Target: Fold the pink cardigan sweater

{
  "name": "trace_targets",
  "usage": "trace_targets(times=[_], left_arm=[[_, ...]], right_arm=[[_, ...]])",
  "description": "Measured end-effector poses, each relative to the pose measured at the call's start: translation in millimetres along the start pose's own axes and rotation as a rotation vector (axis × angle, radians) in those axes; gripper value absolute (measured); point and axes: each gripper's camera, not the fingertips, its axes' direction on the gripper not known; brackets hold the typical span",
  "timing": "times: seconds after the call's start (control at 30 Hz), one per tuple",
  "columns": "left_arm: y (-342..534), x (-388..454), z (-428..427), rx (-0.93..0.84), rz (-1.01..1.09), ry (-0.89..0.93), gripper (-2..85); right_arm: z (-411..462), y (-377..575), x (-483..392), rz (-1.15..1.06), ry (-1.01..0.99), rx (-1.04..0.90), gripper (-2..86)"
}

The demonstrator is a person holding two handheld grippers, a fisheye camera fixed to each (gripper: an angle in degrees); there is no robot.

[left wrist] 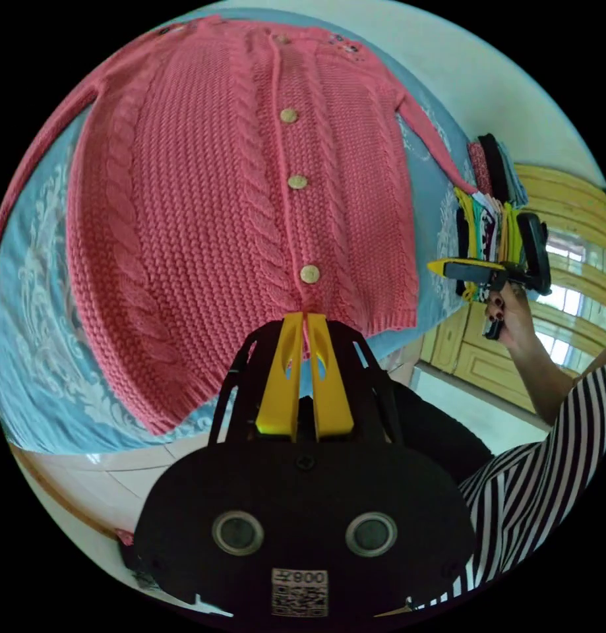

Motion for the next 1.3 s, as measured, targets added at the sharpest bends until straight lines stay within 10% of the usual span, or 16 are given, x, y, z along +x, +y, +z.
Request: trace_targets(times=[0.33,0.8,1.3], left_arm=[[-73.3,82.5,21.6,-0.025,0.2,-0.014,2.2],[-338.0,337.1,52.3,0.188,0.94,0.042,7.4],[-465.1,556.0,160.2,-0.067,1.207,-0.104,8.5]], right_arm=[[-24.0,58.1,36.8,0.12,0.04,0.068,1.8],[-168.8,160.3,179.2,0.748,0.136,0.814,9.3],[-173.6,204.6,200.9,0.883,-0.025,0.978,5.6]])
